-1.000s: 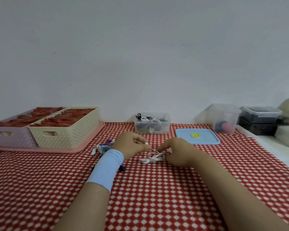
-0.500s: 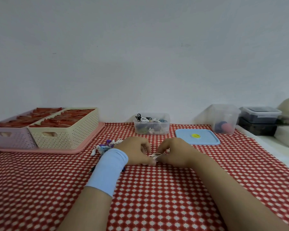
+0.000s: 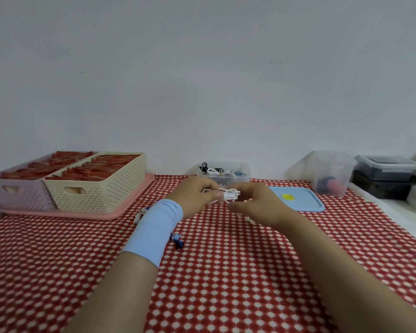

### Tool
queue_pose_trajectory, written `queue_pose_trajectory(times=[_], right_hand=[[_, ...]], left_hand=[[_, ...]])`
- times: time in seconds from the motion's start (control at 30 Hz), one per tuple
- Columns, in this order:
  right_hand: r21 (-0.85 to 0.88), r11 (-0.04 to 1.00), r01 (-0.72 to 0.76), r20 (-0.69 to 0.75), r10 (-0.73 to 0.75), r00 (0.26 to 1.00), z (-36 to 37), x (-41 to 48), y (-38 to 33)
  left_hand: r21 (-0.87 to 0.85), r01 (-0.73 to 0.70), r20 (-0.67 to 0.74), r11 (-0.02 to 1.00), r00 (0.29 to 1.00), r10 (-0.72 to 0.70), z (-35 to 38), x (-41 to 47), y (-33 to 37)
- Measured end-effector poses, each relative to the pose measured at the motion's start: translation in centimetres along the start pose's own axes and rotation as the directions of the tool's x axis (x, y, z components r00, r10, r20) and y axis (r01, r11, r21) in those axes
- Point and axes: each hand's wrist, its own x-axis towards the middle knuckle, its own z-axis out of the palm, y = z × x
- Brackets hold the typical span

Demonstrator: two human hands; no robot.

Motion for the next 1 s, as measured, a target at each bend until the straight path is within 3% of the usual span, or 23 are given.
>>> queue_pose_trajectory(times=[0.13, 0.27, 0.37, 0.6, 0.83, 1.0], right_hand=[[0.094, 0.995, -0.017, -0.060, 0.022, 0.998, -0.7, 1.7, -0.1], [0.049, 0.998, -0.035, -0.118, 0.040, 0.992, -2.4, 4.1, -0.6], [-0.017, 0.998, -0.065, -0.220, 0.059, 0.974, -4.1, 6.7, -0.5], [-0.271, 0.959, -0.089, -0.278, 0.010, 0.961, -6.3, 13.7, -0.1], [-0.518, 0.842, -0.152, -0.147, 0.088, 0.985, -4.6, 17.9, 3.3], [-0.551, 0.825, -0.124, -0.131, 0.061, 0.989, -3.9, 18.0, 5.1]], left_hand=[[-0.144, 0.023, -0.059, 0.989, 0.998, -0.032, -1.4, 1.8, 0.0], [-0.189, 0.025, -0.114, 0.982, 0.992, -0.048, -2.9, 4.2, -0.7], [-0.120, 0.044, -0.116, 0.992, 0.992, -0.058, -3.7, 6.7, -1.6], [0.023, 0.057, -0.149, 0.998, 0.987, -0.053, -2.8, 13.6, -2.8], [0.278, 0.134, -0.018, 0.951, 0.991, -0.135, -0.7, 16.9, -5.8], [0.317, -0.001, -0.094, 0.948, 0.995, 0.032, -0.2, 17.2, -7.0]])
